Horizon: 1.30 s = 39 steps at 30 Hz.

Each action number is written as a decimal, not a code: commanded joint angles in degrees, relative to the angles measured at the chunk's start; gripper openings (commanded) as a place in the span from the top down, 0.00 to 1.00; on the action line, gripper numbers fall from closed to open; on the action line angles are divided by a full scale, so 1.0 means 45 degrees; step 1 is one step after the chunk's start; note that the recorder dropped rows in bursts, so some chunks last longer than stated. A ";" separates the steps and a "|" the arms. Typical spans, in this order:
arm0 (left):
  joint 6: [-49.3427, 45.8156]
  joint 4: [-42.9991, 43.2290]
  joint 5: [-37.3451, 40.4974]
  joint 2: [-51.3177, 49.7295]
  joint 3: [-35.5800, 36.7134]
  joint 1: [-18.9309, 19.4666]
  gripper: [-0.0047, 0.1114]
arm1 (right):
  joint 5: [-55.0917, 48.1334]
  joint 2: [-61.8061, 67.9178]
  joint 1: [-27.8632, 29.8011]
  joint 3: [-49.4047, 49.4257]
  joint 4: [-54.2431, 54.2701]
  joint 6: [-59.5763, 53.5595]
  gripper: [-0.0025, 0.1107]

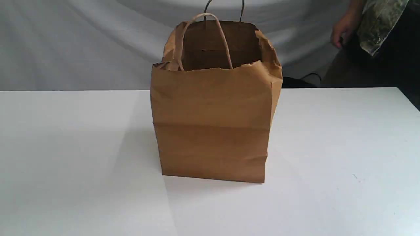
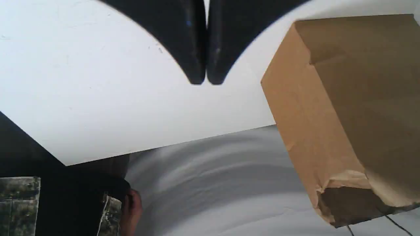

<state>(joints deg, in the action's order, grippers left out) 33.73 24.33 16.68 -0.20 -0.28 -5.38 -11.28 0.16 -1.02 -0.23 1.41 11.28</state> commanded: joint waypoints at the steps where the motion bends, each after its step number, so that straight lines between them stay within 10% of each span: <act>1: 0.0029 0.0066 -0.0037 0.0044 0.0063 0.0043 0.96 | -0.0602 -0.0034 0.0091 0.0051 -0.0314 -0.0290 0.98; 16: 0.0053 0.0066 -0.0037 0.0044 0.0063 0.0043 0.96 | -0.0872 -0.0034 0.0091 0.0051 -0.5005 0.1912 0.98; 39: 0.0004 0.0066 -0.0037 0.0044 0.0063 0.0043 0.96 | -0.1879 -0.0034 0.0091 0.0051 -0.3325 0.0556 0.98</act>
<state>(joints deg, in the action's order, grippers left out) 33.73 24.33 16.68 -0.20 -0.28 -5.38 -19.59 0.16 -1.02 -0.23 -13.78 14.27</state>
